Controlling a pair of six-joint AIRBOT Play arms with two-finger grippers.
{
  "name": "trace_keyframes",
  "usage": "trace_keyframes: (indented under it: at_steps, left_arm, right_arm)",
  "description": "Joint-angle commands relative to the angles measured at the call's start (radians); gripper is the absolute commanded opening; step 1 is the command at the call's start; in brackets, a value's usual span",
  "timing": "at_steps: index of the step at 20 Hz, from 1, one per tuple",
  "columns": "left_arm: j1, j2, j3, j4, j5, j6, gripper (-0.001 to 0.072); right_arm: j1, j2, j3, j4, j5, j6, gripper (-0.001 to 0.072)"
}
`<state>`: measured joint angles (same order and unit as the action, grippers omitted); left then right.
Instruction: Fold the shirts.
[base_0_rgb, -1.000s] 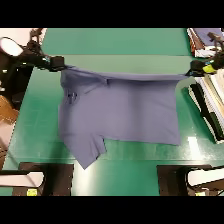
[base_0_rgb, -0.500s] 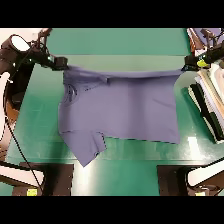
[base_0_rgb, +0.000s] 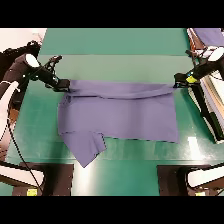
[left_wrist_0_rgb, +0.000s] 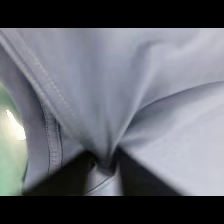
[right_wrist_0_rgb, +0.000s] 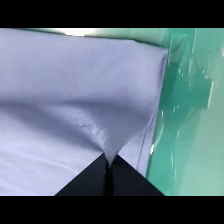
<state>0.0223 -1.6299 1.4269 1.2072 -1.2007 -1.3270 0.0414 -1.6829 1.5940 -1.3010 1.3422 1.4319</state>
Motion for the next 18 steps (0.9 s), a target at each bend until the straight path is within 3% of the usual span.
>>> trace_keyframes:
  at_steps: [1, 2, 7, 14, 18]
  left_arm:
    - [0.002, 0.003, -0.032, 0.006, -0.006, -0.037, 0.0531]
    - [0.002, 0.011, -0.031, 0.006, -0.04, -0.037, 0.0501]
    - [0.001, 0.217, -0.188, 0.031, -0.091, -0.085, 0.0501]
    - [-0.004, 0.689, -0.83, -0.027, -0.101, -0.245, 0.0502]
    - [-0.004, 0.798, -0.998, -0.137, -0.097, -0.255, 0.0502]
  right_arm:
    - [0.011, 0.042, -0.088, -0.002, -0.085, 0.016, 0.0258]
    - [0.007, 0.051, -0.086, -0.003, -0.069, 0.016, 0.0407]
    - [-0.052, 0.207, -0.17, -0.002, 0.063, -0.02, 0.0411]
    - [-0.078, 0.475, -0.473, 0.002, -0.043, -0.02, 0.0411]
    - [-0.078, 0.539, -0.536, 0.053, -0.069, -0.02, 0.0411]
